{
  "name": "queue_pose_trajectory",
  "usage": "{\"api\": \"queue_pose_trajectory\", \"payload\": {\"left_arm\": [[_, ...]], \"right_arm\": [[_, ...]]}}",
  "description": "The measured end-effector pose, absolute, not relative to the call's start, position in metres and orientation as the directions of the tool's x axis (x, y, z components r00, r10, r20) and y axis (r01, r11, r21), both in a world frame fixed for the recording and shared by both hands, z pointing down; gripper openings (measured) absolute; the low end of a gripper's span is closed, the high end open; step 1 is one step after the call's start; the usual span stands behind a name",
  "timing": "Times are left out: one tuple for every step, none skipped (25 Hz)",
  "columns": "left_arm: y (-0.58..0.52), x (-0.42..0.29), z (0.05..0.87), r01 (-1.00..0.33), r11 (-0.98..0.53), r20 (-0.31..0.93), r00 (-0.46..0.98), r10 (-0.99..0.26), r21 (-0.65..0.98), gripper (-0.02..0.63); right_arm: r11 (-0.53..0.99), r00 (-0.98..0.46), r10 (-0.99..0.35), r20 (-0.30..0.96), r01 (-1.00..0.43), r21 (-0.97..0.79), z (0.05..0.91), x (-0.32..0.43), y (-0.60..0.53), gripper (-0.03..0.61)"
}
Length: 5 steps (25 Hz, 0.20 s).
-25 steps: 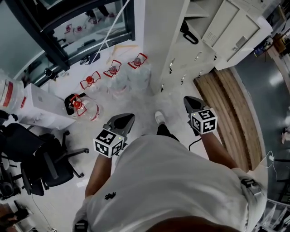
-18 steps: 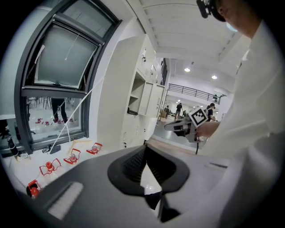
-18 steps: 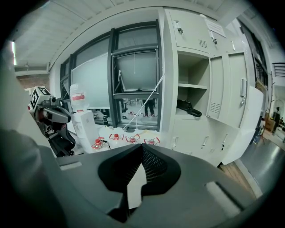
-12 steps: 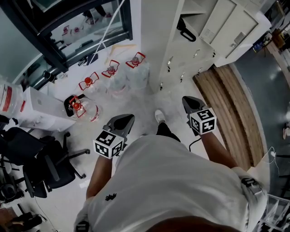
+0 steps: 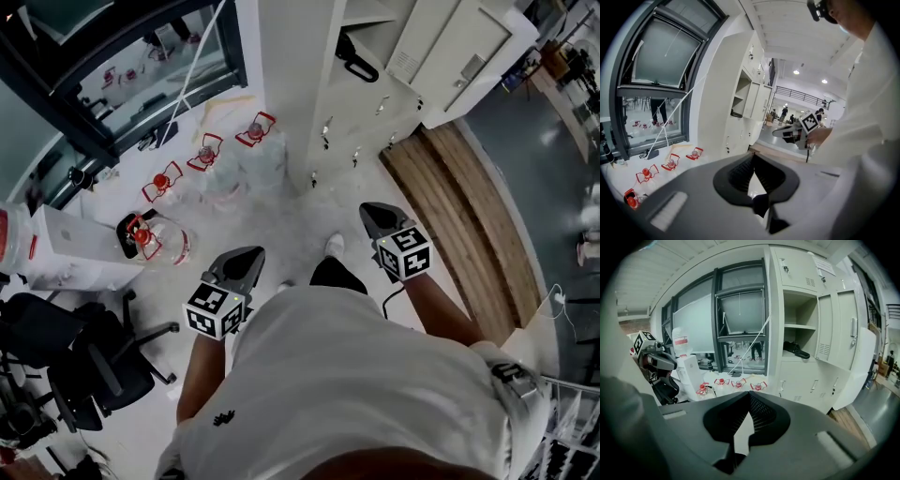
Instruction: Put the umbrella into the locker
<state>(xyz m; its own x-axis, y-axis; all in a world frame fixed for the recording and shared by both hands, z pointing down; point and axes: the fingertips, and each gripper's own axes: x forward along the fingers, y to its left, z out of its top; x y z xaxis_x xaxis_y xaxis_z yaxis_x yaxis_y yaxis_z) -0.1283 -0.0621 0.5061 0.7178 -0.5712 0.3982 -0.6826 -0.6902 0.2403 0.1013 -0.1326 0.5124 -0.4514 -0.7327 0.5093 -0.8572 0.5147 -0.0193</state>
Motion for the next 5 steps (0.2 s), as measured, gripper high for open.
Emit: {"api": "queue_pose_trajectory", "payload": {"left_arm": [[-0.065,-0.127,0.506,-0.684,-0.688,0.399,0.717,-0.572,0.243,0.057],[-0.067,-0.125,0.507,-0.685,-0.686,0.399,0.717,-0.572,0.247,0.058],[-0.070,-0.123,0.507,-0.685,-0.684,0.399,0.716,-0.572,0.249,0.058],[-0.072,-0.121,0.506,-0.686,-0.683,0.400,0.716,-0.572,0.250,0.058],[-0.075,-0.119,0.506,-0.686,-0.683,0.401,0.715,-0.573,0.250,0.058]], "right_arm": [[0.515,-0.452,-0.731,0.511,-0.857,-0.020,0.513,0.103,-0.135,0.002],[0.517,-0.453,-0.730,0.511,-0.856,-0.020,0.512,0.104,-0.138,0.002],[0.519,-0.455,-0.730,0.510,-0.855,-0.019,0.511,0.105,-0.142,0.002],[0.522,-0.457,-0.730,0.508,-0.853,-0.017,0.510,0.106,-0.146,0.002],[0.525,-0.460,-0.730,0.505,-0.851,-0.015,0.508,0.107,-0.150,0.002]]}}
